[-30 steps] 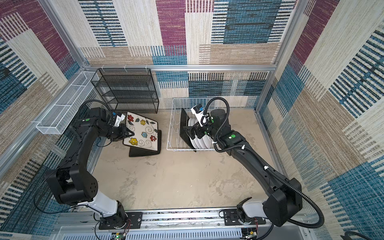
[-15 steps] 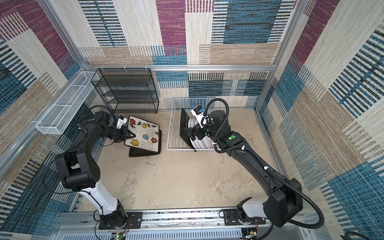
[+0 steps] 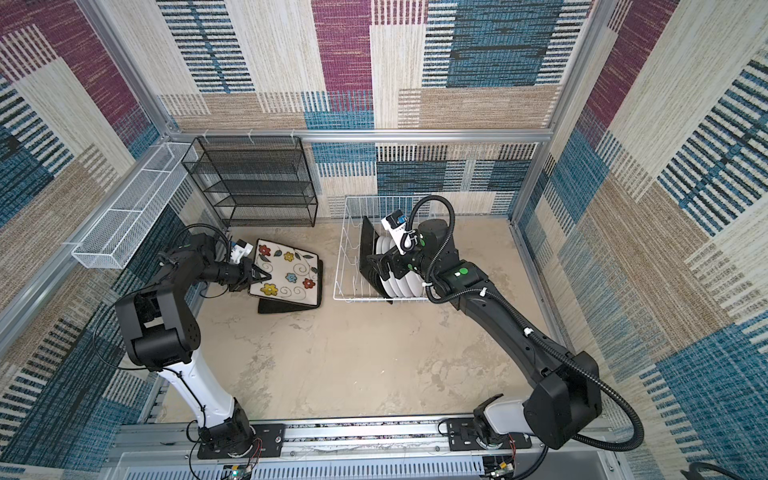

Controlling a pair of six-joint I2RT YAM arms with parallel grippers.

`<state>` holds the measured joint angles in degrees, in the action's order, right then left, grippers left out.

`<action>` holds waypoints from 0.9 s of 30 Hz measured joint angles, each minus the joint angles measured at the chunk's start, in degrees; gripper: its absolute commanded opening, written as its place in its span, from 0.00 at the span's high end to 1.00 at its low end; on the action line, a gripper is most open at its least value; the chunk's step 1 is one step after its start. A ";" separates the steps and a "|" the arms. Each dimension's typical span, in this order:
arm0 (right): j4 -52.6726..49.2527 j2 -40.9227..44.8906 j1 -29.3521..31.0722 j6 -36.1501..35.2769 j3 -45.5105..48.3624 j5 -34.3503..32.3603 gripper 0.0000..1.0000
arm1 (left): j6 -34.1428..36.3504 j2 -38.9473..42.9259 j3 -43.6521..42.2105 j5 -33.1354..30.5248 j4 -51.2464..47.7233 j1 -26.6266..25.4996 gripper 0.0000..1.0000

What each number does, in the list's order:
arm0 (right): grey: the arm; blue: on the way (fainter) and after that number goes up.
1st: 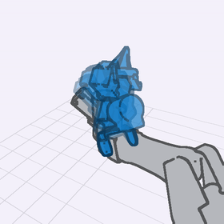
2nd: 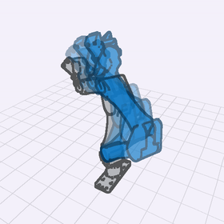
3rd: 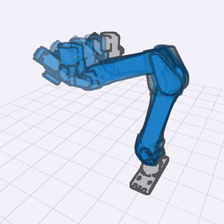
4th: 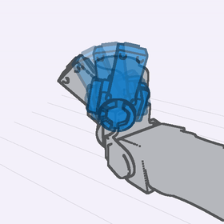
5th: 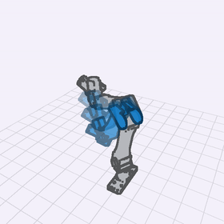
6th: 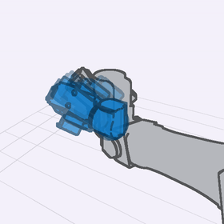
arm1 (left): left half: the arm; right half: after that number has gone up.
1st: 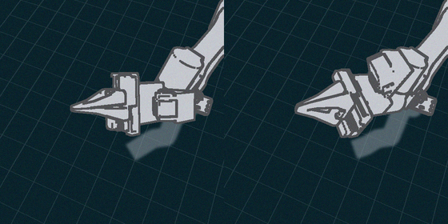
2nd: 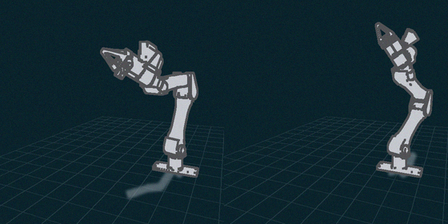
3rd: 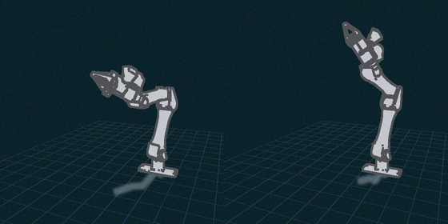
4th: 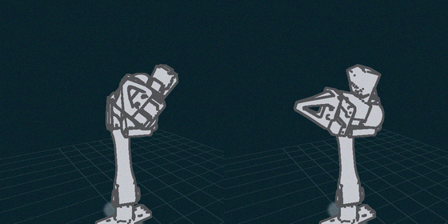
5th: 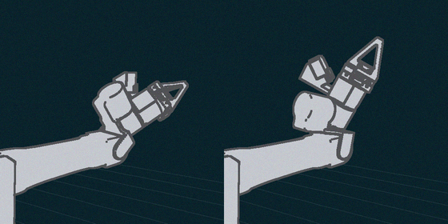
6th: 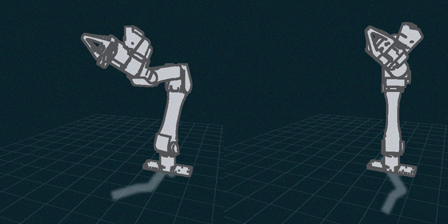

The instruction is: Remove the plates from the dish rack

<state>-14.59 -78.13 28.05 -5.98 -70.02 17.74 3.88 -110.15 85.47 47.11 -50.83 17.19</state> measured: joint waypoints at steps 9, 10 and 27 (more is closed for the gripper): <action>0.04 -0.37 0.11 1.05 -0.20 -0.28 0.01 | 0.79 -2.99 0.02 2.45 0.46 0.59 1.00; 0.04 -0.37 0.11 1.05 -0.20 -0.28 0.01 | 0.85 -3.23 0.04 2.64 0.48 0.68 1.00; 0.13 0.26 0.22 1.03 0.28 -0.31 0.01 | 3.21 -6.82 1.36 4.72 -0.63 1.44 0.91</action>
<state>-14.46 -77.87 28.27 -4.95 -69.73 17.43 7.09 -116.97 86.83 51.83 -51.46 18.63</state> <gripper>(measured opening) 0.991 0.146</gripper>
